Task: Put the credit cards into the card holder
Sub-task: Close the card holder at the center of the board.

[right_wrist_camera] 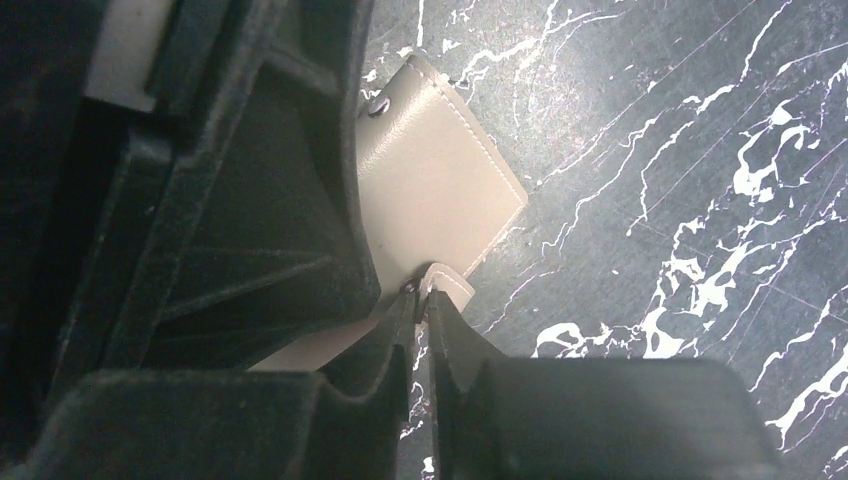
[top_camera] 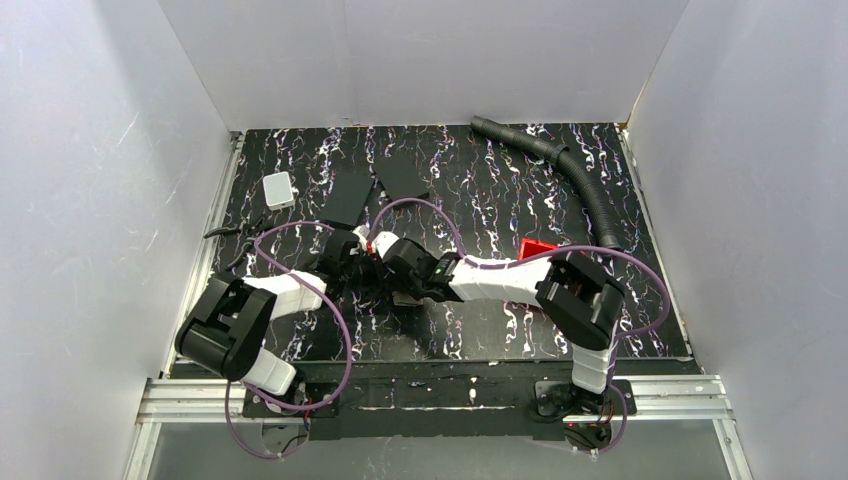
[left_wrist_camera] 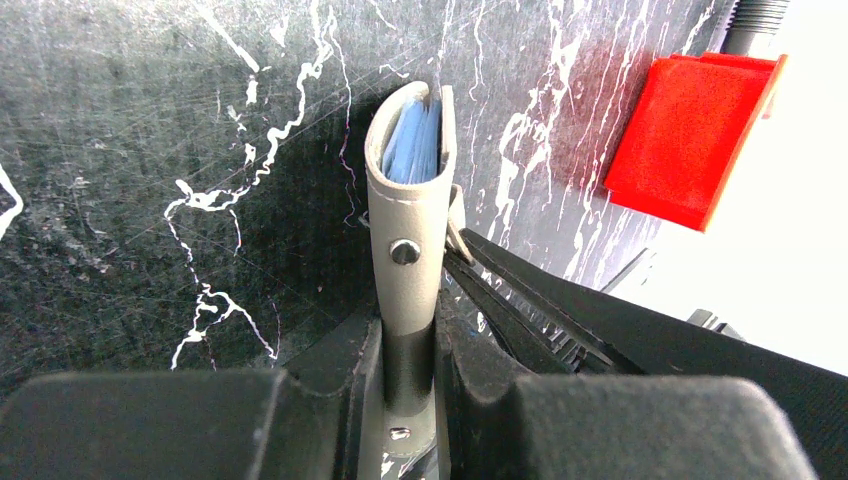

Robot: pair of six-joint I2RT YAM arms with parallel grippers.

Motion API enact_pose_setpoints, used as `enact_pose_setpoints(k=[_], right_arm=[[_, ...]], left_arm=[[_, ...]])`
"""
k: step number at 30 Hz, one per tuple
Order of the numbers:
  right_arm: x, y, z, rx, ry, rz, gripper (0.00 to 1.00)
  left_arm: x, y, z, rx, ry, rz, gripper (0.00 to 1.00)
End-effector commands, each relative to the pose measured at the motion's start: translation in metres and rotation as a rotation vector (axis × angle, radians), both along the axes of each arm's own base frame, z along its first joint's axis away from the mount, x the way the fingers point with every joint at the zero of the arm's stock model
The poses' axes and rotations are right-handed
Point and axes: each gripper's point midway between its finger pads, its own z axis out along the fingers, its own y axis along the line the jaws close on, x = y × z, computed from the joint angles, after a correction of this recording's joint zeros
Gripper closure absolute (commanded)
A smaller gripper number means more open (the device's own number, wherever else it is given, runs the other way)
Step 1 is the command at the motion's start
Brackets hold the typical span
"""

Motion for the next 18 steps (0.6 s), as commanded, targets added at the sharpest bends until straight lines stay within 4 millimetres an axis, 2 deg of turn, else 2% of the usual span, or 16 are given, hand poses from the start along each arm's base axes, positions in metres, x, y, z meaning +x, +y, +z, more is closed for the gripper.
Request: enact_pose_setpoints(k=[1, 8, 14, 18], right_arm=[[-0.071, 0.032, -0.056, 0.078, 0.241, 0.210, 0.80], [-0.087, 0.032, -0.065, 0.130, 0.283, 0.262, 0.72], [-0.109, 0.021, -0.084, 0.129, 0.234, 0.351, 0.59], [-0.114, 0.019, -0.101, 0.098, 0.212, 0.405, 0.57]], left_arm=[[-0.013, 0.001, -0.025, 0.073, 0.057, -0.021, 1.00], [-0.013, 0.001, -0.026, 0.067, 0.070, -0.017, 1.00], [-0.013, 0.003, -0.027, 0.044, 0.101, -0.012, 1.00], [-0.013, 0.002, -0.027, 0.028, 0.120, -0.019, 1.00]])
